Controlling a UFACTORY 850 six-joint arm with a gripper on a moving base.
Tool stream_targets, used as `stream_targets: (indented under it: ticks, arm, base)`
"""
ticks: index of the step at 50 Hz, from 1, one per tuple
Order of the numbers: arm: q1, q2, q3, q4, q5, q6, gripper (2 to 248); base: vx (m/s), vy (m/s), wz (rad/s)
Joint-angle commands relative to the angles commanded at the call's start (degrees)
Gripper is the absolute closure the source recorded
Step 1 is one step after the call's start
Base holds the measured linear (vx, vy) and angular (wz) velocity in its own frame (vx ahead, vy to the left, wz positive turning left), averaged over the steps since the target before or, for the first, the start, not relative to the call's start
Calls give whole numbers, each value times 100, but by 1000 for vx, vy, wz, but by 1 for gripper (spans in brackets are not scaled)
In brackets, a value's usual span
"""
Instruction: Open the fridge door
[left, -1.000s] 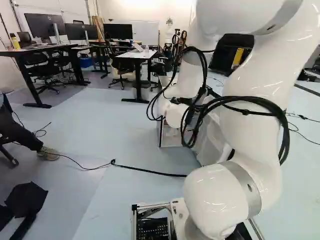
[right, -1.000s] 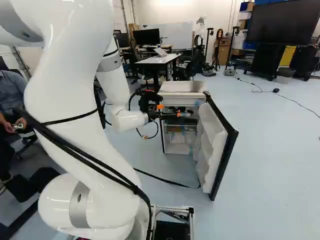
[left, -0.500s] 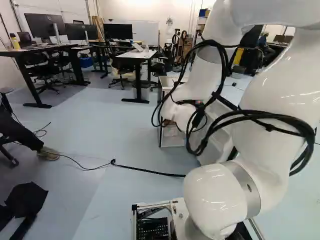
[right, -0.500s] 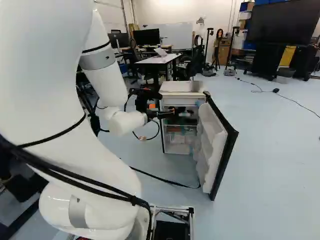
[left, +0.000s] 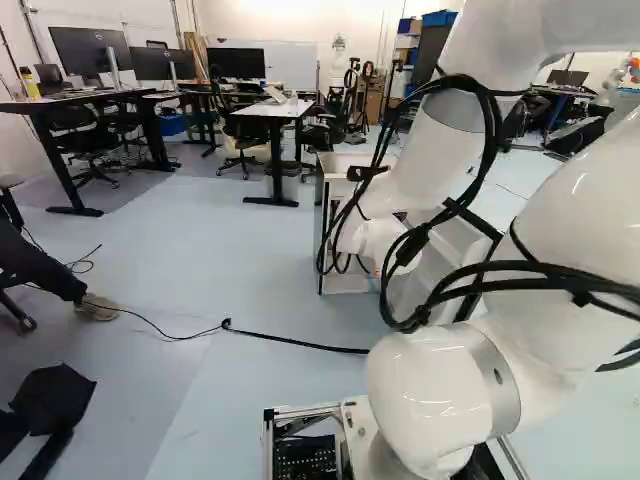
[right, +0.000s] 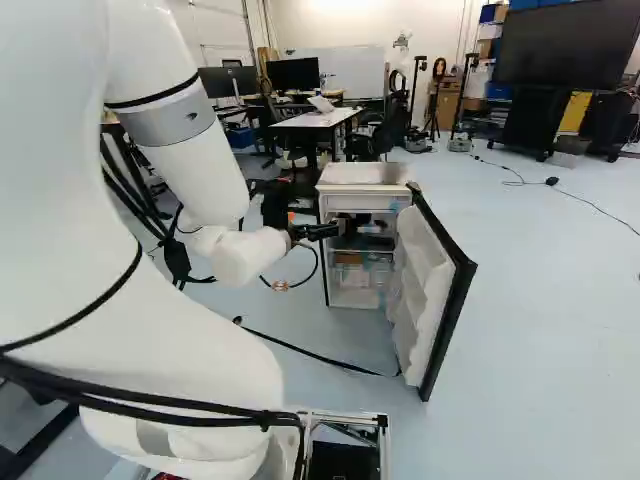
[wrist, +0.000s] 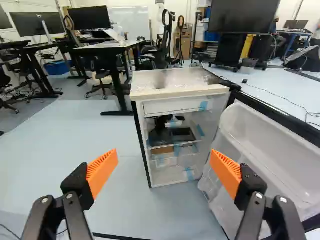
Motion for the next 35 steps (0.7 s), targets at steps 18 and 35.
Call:
stream_targets:
  ticks: [18, 35]
  arm:
    - [-101, 431, 293, -646, -261, 162, 3]
    - [-166, 709, 481, -1063, -429, 266, 3]
  base:
    - [0, 0, 0]
    - [0, 0, 0]
